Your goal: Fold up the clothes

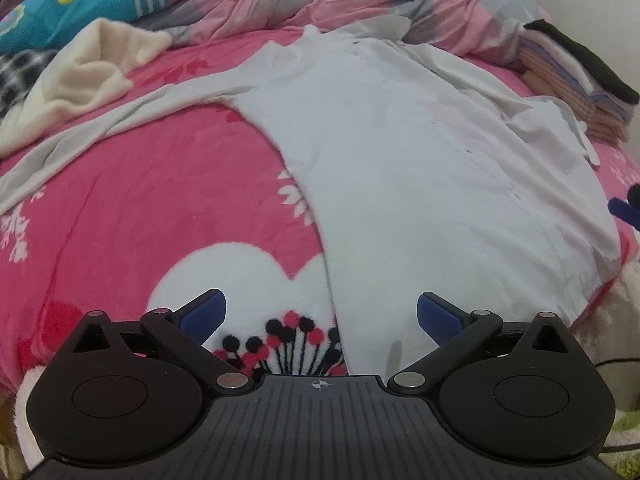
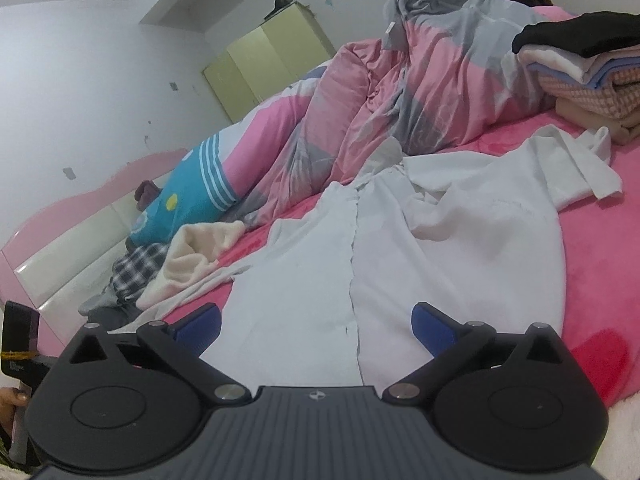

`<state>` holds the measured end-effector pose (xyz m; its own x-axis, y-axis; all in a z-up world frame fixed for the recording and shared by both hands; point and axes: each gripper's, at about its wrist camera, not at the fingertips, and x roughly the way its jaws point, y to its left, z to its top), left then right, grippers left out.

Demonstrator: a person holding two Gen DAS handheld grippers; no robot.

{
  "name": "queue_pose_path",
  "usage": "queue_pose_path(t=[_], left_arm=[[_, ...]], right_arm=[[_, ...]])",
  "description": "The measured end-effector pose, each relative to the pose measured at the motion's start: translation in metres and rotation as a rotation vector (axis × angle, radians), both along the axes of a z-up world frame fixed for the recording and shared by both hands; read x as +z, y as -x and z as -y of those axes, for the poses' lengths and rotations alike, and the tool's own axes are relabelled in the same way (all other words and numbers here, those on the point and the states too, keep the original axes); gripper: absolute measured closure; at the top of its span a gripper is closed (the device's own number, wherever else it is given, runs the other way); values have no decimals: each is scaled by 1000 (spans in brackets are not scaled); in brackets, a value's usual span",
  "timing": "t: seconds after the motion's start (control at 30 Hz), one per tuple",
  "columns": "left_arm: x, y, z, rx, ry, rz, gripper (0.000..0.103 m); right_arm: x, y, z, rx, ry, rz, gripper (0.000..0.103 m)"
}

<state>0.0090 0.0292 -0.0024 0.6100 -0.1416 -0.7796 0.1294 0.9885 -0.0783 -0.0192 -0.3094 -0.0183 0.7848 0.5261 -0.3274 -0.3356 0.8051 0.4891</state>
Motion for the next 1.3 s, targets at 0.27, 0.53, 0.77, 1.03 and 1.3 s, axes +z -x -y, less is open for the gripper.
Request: queue_pose_path(t=[0.27,0.53,0.77,1.03,1.3], left_arm=[[-2,-2,-6,46,36,-12,0],[1,-2,-13,65,103,31,0],[12,4,-41,140,212,114,0],[37,21,-123,323,265,253,0],[45,12,-208,554,-26,310,1]], right_arm=[[-4,1,-11,16,59,-1,0],[-3,3,-24,30,121,16,0],[7,1,-32,56,118,41,0],[44,-24,-66,176,43,51,0],[59,-58,-130,265,33,23,0]])
